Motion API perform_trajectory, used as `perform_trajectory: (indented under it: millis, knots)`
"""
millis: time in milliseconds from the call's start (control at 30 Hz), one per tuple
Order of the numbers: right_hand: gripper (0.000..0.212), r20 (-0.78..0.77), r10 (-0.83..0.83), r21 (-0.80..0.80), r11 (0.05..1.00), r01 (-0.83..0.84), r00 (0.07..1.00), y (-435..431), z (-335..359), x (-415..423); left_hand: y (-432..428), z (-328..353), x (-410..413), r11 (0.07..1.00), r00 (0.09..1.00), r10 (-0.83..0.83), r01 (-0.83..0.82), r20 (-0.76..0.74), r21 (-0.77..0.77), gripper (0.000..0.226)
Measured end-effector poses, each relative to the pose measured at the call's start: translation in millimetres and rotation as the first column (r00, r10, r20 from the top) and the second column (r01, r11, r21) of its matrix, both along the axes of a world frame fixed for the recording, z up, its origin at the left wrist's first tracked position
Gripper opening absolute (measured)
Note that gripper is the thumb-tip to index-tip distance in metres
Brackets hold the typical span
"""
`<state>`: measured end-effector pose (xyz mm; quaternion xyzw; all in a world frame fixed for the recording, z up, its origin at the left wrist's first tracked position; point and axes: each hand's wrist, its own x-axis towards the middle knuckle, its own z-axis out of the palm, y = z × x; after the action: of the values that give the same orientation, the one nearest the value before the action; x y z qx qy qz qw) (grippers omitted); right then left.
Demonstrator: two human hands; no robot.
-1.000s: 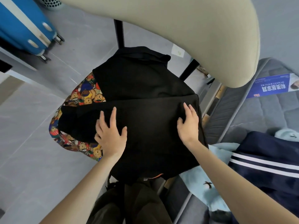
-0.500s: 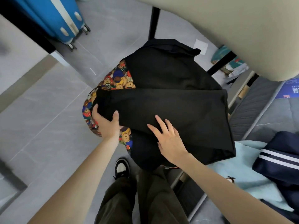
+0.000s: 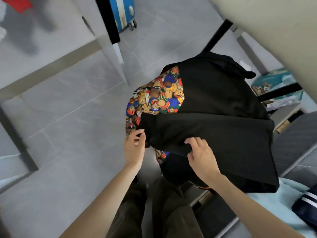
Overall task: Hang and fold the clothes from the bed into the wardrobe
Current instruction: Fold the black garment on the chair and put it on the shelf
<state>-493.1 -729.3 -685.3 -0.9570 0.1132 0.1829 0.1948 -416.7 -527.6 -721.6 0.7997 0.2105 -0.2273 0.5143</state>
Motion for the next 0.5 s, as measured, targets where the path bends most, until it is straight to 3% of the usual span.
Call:
perform_trajectory:
  millis: [67,167,300,400,500]
  knots:
    - [0.04,0.055,0.008,0.044,0.999,-0.01,0.998,16.1,5.7,20.3,13.0,-7.5,13.8,0.998,0.998,0.065,-0.065,-0.011,0.013,0.029]
    - [0.032,0.084,0.036,0.109,0.993,-0.046,0.996,42.9,8.9,55.4,32.5,-17.6,37.9,0.995,0.992,0.096,-0.095,-0.082,0.017,0.049]
    - [0.023,0.033,0.054,0.11,0.992,-0.057,0.998,72.3,-4.5,98.9,47.6,-40.0,64.4,0.999,0.992,-0.04,0.04,-0.12,-0.004,0.068]
    - [0.024,-0.041,0.002,0.082,0.997,0.001,0.999,79.5,-21.0,118.7,49.6,-62.9,76.3,0.993,0.986,-0.111,0.113,-0.122,0.011,0.064]
    - [0.024,-0.078,-0.031,0.072,0.997,0.037,0.996,80.4,-33.0,125.7,48.4,-83.9,81.6,0.975,0.967,-0.212,0.219,-0.142,0.035,0.045]
